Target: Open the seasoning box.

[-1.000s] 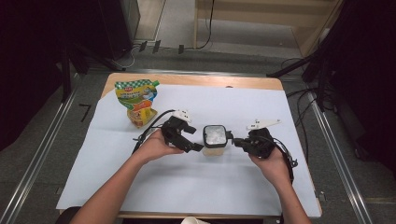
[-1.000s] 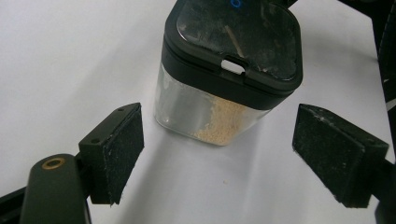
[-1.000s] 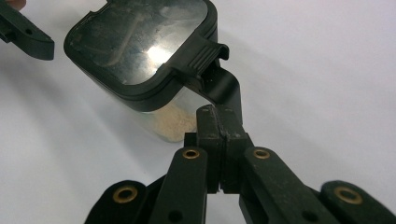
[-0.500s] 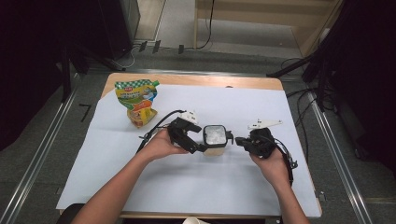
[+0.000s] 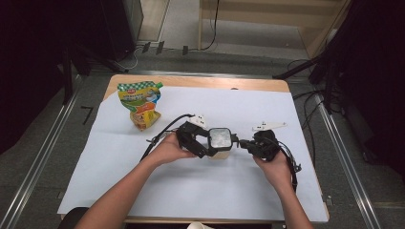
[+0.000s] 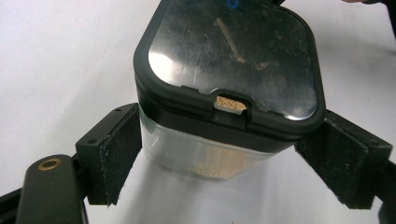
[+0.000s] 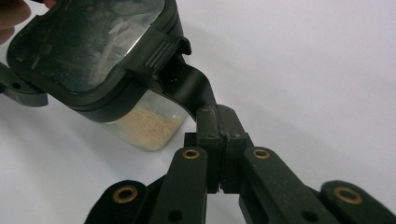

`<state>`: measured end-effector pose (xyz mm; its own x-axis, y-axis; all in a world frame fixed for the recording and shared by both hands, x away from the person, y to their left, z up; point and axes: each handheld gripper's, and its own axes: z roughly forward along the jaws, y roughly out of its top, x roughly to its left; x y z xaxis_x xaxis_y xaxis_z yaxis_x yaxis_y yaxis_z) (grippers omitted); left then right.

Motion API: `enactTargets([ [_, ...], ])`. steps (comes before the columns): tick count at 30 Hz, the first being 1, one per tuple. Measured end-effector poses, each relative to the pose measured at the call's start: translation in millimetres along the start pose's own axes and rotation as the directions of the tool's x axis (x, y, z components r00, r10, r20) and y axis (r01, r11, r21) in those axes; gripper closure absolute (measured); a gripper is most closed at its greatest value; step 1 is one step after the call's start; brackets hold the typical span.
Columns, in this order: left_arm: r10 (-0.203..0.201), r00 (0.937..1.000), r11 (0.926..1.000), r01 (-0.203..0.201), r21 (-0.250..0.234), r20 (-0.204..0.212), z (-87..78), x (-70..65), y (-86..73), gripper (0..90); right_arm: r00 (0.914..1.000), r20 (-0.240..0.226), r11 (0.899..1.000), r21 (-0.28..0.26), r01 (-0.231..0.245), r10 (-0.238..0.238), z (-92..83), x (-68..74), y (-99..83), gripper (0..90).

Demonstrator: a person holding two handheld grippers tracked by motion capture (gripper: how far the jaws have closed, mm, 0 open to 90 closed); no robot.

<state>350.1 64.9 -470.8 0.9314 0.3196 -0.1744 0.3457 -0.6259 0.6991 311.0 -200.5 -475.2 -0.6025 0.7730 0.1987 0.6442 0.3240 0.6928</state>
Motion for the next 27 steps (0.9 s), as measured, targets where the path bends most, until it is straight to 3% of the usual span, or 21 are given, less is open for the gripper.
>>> enactTargets([
  [5,-0.002,0.9998,1.0000,0.001,-0.003,-0.021,-2.4,-4.0,4.3,15.9,1.0000,0.005,1.000,0.003,-0.002,0.002,-0.2,1.0,0.1,90.0],
  [27,-0.010,0.9998,0.9998,0.009,-0.017,-0.015,-7.1,-5.1,11.1,15.7,0.9999,0.011,1.000,0.008,-0.007,0.007,-0.4,2.7,-0.5,90.0],
])
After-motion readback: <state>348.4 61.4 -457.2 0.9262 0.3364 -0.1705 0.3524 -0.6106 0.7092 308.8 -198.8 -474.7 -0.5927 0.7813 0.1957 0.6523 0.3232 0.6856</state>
